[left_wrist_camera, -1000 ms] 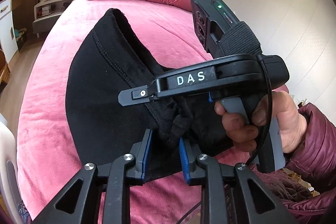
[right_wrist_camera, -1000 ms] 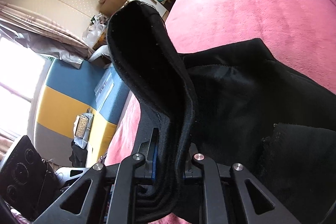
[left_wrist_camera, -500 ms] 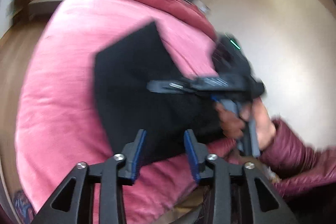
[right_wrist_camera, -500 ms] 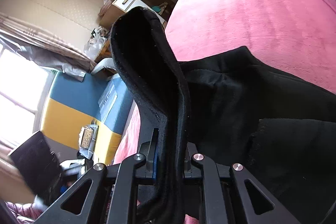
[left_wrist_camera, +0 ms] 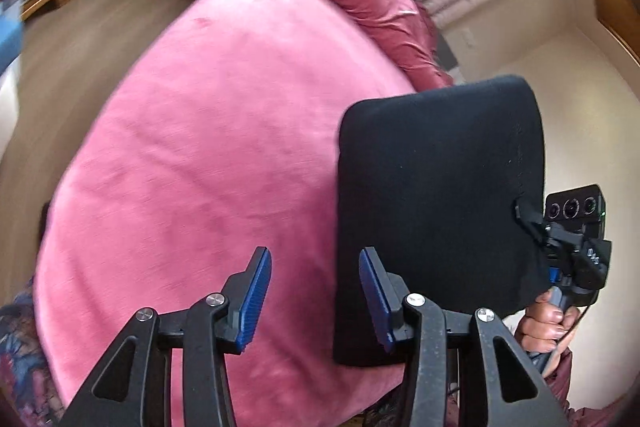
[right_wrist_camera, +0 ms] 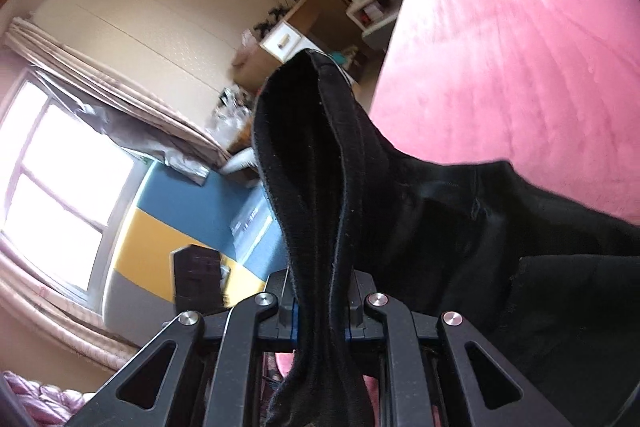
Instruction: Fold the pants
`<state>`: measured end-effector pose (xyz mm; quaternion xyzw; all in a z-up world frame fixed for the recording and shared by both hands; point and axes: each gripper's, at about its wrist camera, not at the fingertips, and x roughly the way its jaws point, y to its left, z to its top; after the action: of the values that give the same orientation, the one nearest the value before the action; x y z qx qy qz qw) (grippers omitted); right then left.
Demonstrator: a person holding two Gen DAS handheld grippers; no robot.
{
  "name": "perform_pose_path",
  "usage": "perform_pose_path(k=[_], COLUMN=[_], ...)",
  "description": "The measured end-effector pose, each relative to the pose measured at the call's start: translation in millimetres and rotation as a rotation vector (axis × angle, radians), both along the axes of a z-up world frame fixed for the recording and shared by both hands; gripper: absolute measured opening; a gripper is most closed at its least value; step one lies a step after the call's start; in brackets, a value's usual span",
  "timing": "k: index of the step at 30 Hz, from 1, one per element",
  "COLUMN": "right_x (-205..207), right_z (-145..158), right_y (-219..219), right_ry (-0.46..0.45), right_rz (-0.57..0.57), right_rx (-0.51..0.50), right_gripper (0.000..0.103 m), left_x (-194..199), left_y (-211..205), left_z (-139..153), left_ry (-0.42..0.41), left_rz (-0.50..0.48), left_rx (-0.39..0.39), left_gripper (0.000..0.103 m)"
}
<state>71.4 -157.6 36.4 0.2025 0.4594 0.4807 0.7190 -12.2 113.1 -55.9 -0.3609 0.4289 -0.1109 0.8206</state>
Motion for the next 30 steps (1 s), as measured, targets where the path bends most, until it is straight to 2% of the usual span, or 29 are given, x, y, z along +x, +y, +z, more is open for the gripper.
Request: perform_pose_path(k=[6, 11, 15, 20, 24, 28, 30], right_x=[-14.8, -22.6, -24.8, -15.5, -6.1, 0.7, 2.1], right_z=[24.8, 18.1, -6.5, -58.9, -96.0, -125.2, -131.6], right_y=[-61.6, -130.4, -177.8, -231.4, -260.2, -271.9, -278.0], right_ry=[-0.038, -0.014, 0.033, 0.133, 0.207, 0.268, 0.279], right_rz=[-0.101, -0.261, -0.379, -0.489, -0.544, -0.551, -0.559], right_rx=[0.052, 0.064, 0.031, -0.048, -0.098, -0.138, -0.115], right_gripper=[0.014, 0.014, 0.014, 0.014, 0.014, 0.016, 0.018], left_x=[34.7, 57.8, 66.3, 71.4, 69.9, 67.0, 65.6], left_y=[-48.3, -90.9, -117.9, -153.9, -173.1, -188.0, -193.0], left_z=[20.1, 21.7, 16.8, 3.9, -7.5, -16.2, -17.6], left_ry=[-0.071, -0.080, -0.059, -0.016, 0.011, 0.039, 0.044], left_rz=[-0.118, -0.231, -0.297, -0.395, -0.449, -0.480, -0.487], left_rx=[-0.005, 0.004, 0.022, 0.068, 0.099, 0.162, 0.209], left_gripper=[0.046, 0.046, 0.046, 0.046, 0.046, 0.046, 0.046])
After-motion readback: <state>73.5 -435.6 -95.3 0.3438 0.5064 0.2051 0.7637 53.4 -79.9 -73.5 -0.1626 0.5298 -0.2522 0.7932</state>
